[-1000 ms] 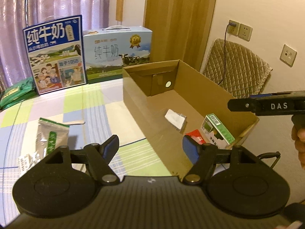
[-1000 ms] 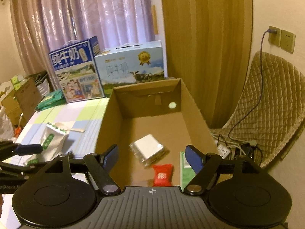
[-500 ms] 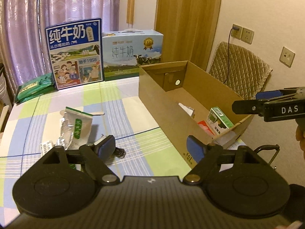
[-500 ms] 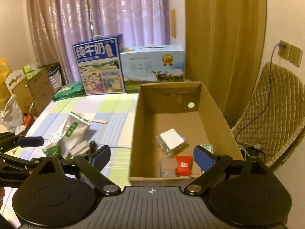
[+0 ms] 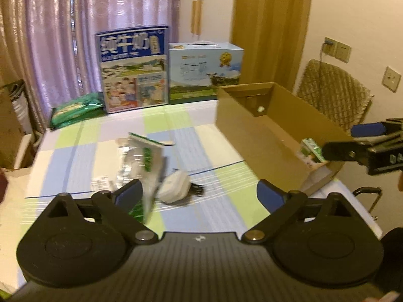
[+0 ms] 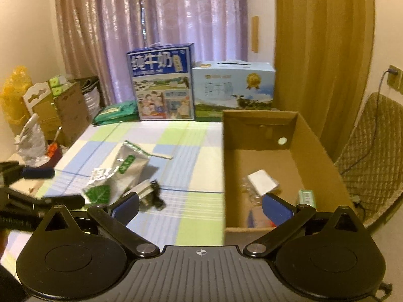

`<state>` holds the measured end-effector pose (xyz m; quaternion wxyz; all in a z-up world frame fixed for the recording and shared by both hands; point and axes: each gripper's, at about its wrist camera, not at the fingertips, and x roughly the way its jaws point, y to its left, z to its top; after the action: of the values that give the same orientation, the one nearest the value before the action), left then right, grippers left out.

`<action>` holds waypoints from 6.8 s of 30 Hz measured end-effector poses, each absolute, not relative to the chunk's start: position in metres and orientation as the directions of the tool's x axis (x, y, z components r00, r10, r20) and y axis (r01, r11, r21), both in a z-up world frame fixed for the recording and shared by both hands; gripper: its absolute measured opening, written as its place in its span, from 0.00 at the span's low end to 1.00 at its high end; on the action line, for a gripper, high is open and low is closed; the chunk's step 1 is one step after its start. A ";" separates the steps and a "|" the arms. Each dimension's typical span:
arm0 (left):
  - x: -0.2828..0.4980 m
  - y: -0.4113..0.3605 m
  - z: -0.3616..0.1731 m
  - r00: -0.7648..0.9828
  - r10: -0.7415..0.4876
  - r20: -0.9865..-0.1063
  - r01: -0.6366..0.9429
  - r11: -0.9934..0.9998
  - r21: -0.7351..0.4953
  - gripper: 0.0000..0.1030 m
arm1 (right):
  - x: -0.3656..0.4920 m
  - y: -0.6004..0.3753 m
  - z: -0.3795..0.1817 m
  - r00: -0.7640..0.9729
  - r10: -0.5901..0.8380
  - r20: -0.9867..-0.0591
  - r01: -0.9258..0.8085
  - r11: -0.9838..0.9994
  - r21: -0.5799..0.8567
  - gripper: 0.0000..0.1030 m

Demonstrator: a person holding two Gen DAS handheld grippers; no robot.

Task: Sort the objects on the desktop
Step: 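Move both tools back over the remaining items on the table, then grasp the black cable with the right tool while the left tool grasps the white ointment box, then lift the cable and ointment box off the table with both tools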

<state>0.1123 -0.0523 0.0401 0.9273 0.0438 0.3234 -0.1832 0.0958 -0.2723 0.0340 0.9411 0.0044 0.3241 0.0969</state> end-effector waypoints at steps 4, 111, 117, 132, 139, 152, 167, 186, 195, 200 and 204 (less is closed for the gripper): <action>0.113 -0.023 0.039 0.734 -0.253 -0.630 0.333 0.943 0.009 0.97 | 0.093 -0.254 0.027 0.763 0.228 -0.605 -0.221 0.971 0.088 0.98; 0.109 -0.013 -0.107 0.526 -0.181 -0.831 0.315 0.949 -0.008 0.36 | 0.074 -0.226 -0.131 0.532 0.219 -0.818 -0.173 0.974 0.149 0.23; 0.079 -0.033 -0.103 0.509 -0.220 -0.832 0.359 0.933 -0.027 0.37 | 0.043 -0.225 -0.132 0.555 0.236 -0.798 -0.211 0.968 0.139 0.24; 0.088 -0.039 -0.107 0.550 -0.249 -0.797 0.334 0.940 -0.063 0.50 | 0.052 -0.216 -0.145 0.621 0.259 -0.740 -0.326 0.943 0.057 0.30; 0.096 -0.047 -0.113 0.559 -0.237 -0.795 0.340 0.940 -0.042 0.50 | 0.051 -0.213 -0.148 0.627 0.262 -0.733 -0.345 0.938 0.041 0.28; 0.098 -0.048 -0.117 0.575 -0.210 -0.791 0.326 0.945 -0.014 0.32 | 0.051 -0.214 -0.147 0.641 0.254 -0.724 -0.338 0.941 0.031 0.15; 0.097 -0.050 -0.119 0.586 -0.205 -0.784 0.321 0.947 -0.009 0.32 | 0.052 -0.211 -0.149 0.656 0.239 -0.716 -0.330 0.944 0.012 0.14; 0.088 -0.052 -0.107 0.598 -0.226 -0.769 0.341 0.940 -0.011 0.32 | 0.048 -0.218 -0.140 0.687 0.235 -0.687 -0.301 0.953 0.024 0.12; 0.083 -0.052 -0.102 0.594 -0.229 -0.771 0.337 0.941 -0.019 0.32 | 0.046 -0.219 -0.136 0.693 0.236 -0.681 -0.301 0.953 0.024 0.12; 0.080 -0.052 -0.096 0.596 -0.226 -0.770 0.334 0.943 -0.018 0.32 | 0.043 -0.221 -0.131 0.700 0.235 -0.674 -0.298 0.954 0.024 0.12; 0.076 -0.052 -0.092 0.597 -0.227 -0.769 0.332 0.943 -0.021 0.32 | 0.041 -0.223 -0.127 0.705 0.233 -0.669 -0.292 0.956 0.026 0.12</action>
<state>0.0758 -0.0524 -0.0925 0.8915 0.0622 0.4205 -0.1568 0.0405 -0.2233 -0.1271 0.9224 -0.0412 0.3565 0.1425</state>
